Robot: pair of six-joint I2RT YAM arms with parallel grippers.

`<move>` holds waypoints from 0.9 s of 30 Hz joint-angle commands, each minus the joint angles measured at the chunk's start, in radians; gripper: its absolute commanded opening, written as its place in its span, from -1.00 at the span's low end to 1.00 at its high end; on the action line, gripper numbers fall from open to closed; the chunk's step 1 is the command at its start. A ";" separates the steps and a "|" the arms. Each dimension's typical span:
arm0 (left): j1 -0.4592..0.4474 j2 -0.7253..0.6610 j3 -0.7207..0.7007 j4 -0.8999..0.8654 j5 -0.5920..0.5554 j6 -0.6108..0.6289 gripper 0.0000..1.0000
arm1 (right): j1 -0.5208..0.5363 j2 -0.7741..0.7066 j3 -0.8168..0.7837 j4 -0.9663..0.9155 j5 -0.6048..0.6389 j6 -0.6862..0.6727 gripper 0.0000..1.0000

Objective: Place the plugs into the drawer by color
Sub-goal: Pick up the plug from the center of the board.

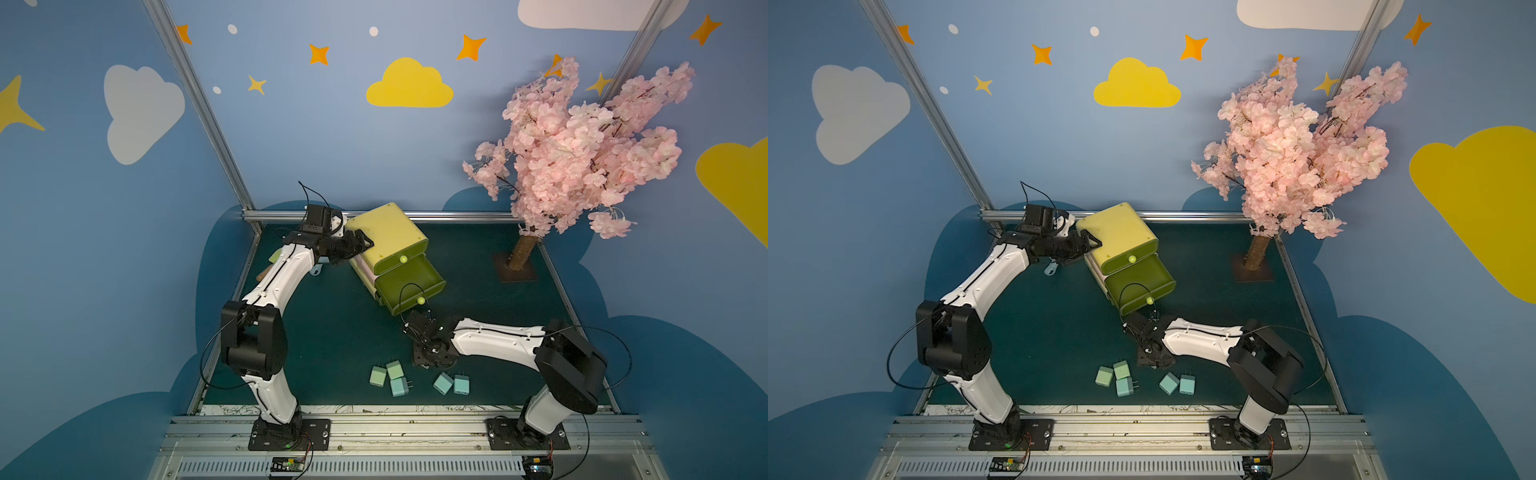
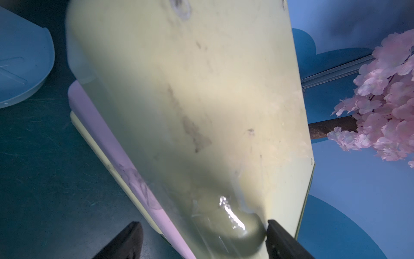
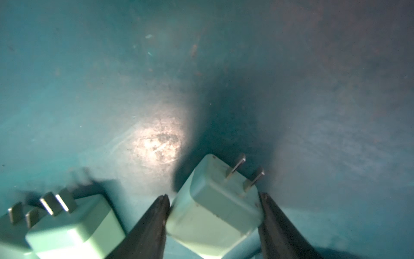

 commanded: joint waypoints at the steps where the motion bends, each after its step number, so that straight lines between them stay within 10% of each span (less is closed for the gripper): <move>1: -0.002 -0.017 -0.020 -0.035 -0.022 0.019 0.74 | -0.004 -0.003 -0.001 -0.042 0.018 -0.049 0.12; 12: -0.002 -0.023 -0.021 -0.038 -0.027 0.022 0.74 | 0.016 0.025 -0.003 0.021 0.041 -0.440 0.05; 17: -0.002 -0.023 -0.021 -0.036 -0.030 0.020 0.74 | 0.017 0.028 0.041 -0.046 0.114 -0.549 0.32; 27: -0.002 -0.023 -0.022 -0.035 -0.033 0.017 0.74 | 0.012 -0.009 0.106 -0.131 0.076 -0.148 0.59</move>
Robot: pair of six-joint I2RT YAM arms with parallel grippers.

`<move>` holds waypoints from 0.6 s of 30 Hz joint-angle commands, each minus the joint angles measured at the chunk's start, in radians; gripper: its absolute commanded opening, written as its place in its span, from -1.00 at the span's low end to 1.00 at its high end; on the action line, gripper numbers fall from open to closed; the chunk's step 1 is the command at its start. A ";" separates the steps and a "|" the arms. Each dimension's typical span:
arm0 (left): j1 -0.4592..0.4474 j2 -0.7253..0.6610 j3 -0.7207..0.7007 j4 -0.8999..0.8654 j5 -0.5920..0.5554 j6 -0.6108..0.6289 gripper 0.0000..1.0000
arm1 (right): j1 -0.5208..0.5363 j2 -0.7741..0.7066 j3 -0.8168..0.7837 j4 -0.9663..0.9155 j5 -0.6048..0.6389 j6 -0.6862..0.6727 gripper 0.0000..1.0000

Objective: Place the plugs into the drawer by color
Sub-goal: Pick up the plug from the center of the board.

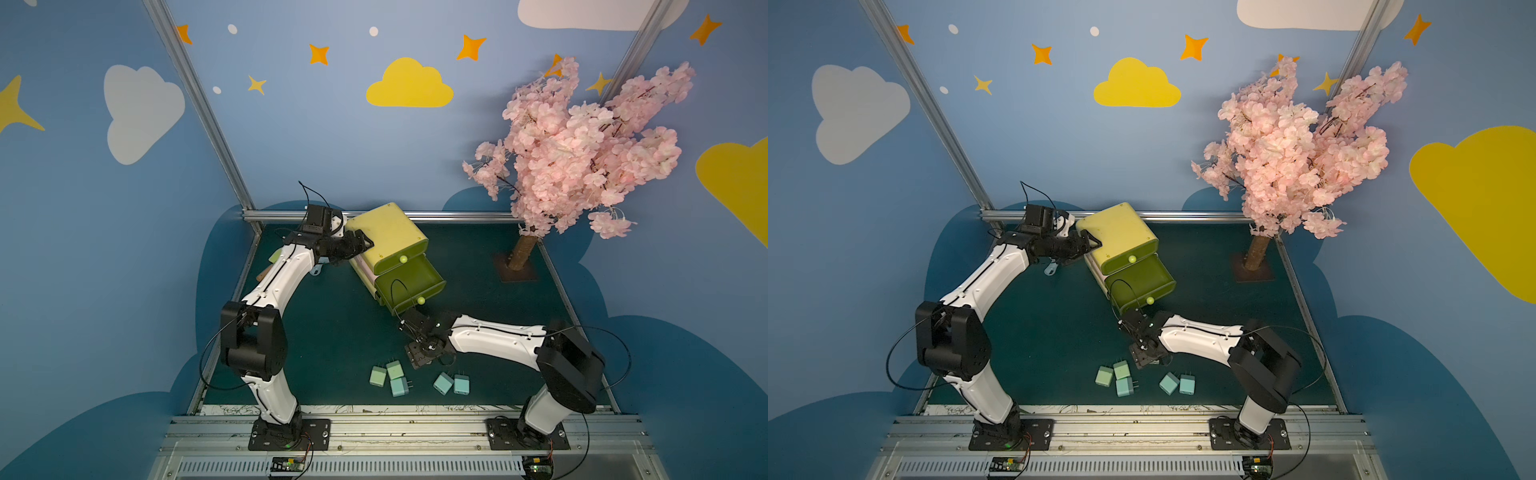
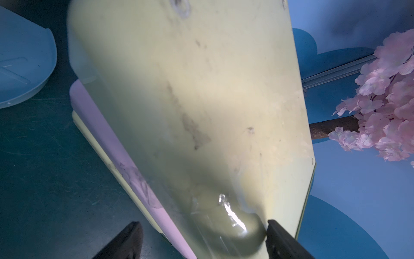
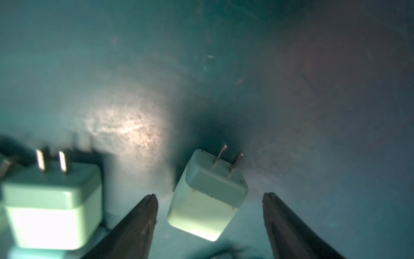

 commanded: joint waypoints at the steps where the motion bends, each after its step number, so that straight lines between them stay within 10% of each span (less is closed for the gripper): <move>1: -0.001 -0.017 -0.019 -0.034 -0.027 0.018 0.74 | -0.006 -0.009 0.022 -0.066 -0.006 0.225 0.58; 18: 0.002 -0.016 -0.017 -0.035 -0.026 0.020 0.75 | -0.049 0.068 -0.024 0.013 -0.054 0.203 -0.10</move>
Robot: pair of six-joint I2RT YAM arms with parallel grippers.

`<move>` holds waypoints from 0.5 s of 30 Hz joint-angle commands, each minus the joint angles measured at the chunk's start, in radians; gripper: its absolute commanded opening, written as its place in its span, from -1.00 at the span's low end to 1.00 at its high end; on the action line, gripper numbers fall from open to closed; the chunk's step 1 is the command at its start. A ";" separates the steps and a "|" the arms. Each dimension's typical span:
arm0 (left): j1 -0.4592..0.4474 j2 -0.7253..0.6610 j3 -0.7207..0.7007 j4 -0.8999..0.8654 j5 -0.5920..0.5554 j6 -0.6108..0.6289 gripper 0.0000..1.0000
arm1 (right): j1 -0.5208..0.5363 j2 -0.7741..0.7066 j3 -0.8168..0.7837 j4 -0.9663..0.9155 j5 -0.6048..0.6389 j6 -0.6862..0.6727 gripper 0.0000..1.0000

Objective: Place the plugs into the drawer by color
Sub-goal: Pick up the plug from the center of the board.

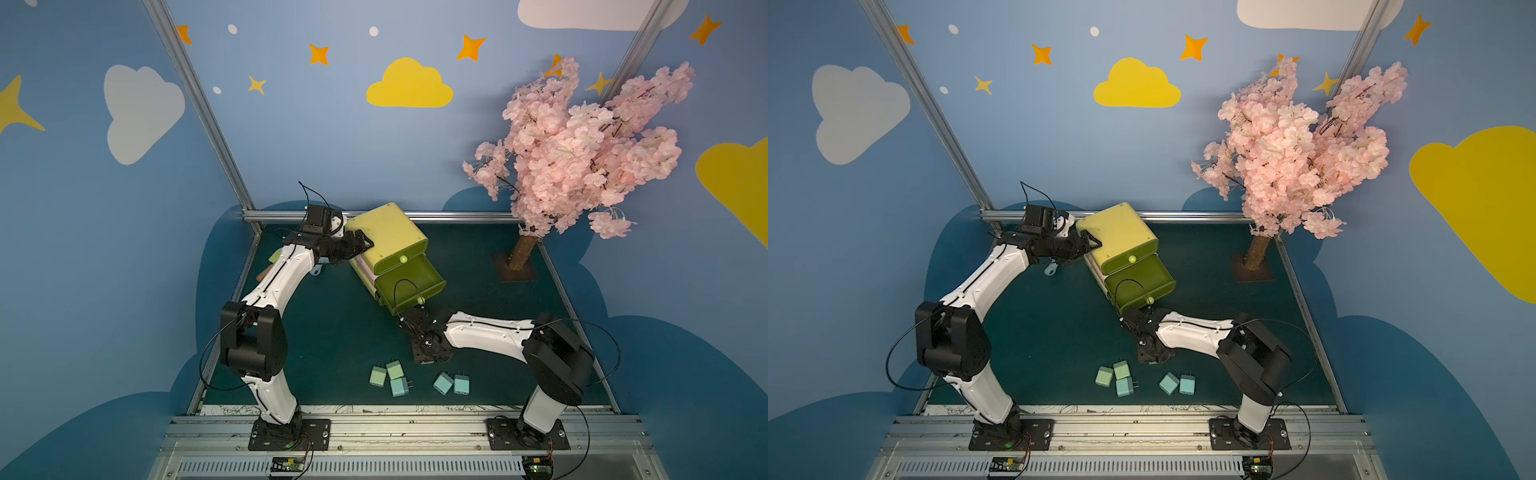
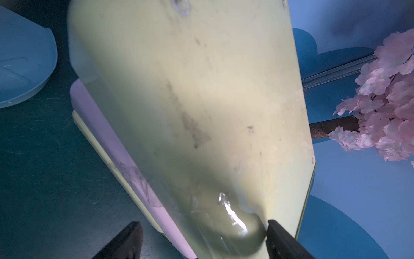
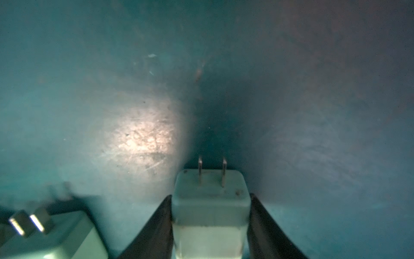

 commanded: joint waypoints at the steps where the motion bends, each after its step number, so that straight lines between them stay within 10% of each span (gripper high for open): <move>1: 0.001 -0.012 -0.014 -0.034 -0.026 0.020 0.75 | -0.008 -0.010 -0.023 0.003 -0.004 -0.017 -0.13; 15: -0.003 -0.003 0.058 -0.046 -0.041 0.019 0.76 | -0.149 -0.475 0.001 0.113 0.017 -0.573 -0.68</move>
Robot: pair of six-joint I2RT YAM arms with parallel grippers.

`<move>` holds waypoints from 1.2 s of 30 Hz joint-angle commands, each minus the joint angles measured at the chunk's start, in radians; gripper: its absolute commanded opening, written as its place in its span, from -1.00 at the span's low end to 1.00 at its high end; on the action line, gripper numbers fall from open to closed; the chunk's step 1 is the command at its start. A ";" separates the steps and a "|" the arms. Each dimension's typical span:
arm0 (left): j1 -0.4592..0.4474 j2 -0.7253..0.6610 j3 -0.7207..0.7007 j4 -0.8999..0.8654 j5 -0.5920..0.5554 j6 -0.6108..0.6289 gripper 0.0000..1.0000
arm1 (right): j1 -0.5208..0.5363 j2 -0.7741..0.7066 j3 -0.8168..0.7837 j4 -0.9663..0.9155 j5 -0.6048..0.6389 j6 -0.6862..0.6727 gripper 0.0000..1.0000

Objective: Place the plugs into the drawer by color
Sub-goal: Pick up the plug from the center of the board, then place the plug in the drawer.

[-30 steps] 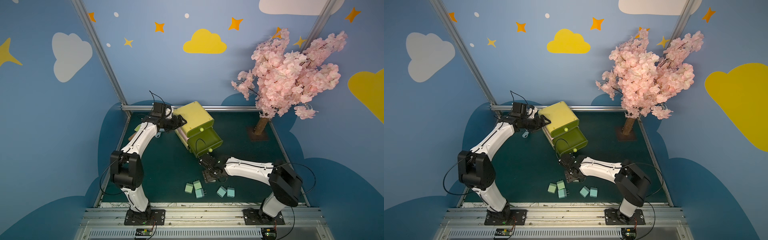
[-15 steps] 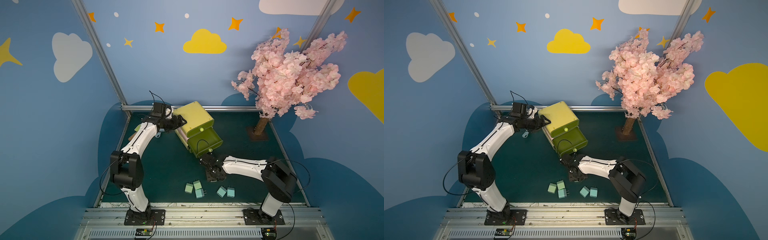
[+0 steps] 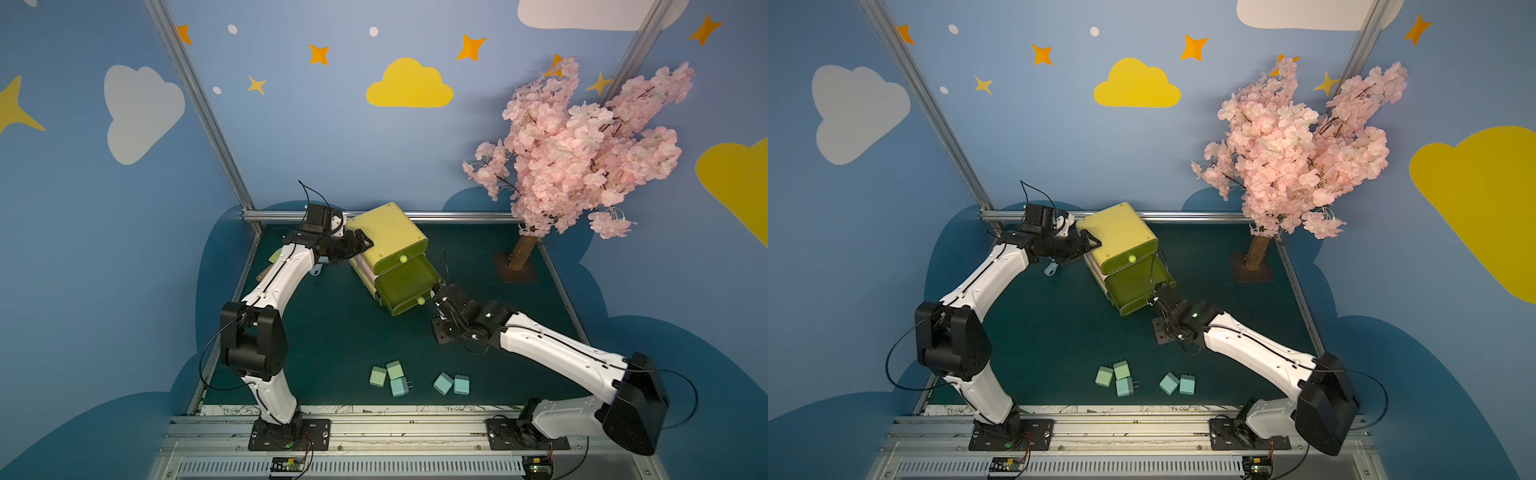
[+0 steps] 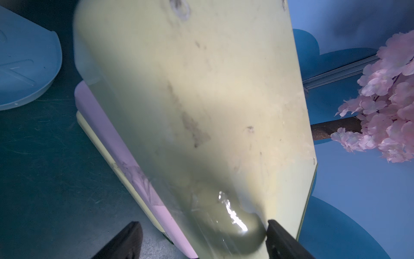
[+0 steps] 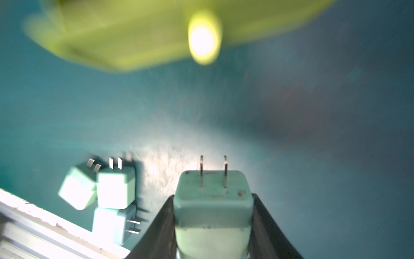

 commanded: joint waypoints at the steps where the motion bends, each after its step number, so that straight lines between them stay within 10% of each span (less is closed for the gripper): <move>1: -0.002 0.006 0.048 -0.030 -0.027 0.018 0.76 | -0.024 -0.015 0.055 0.116 -0.023 -0.226 -0.68; 17: -0.009 0.146 0.192 -0.088 -0.050 0.012 0.74 | -0.050 0.463 0.549 0.122 -0.177 -0.377 -0.70; 36: 0.009 0.133 0.147 -0.073 -0.022 0.013 0.74 | -0.031 0.601 0.594 0.004 -0.189 -0.431 -0.70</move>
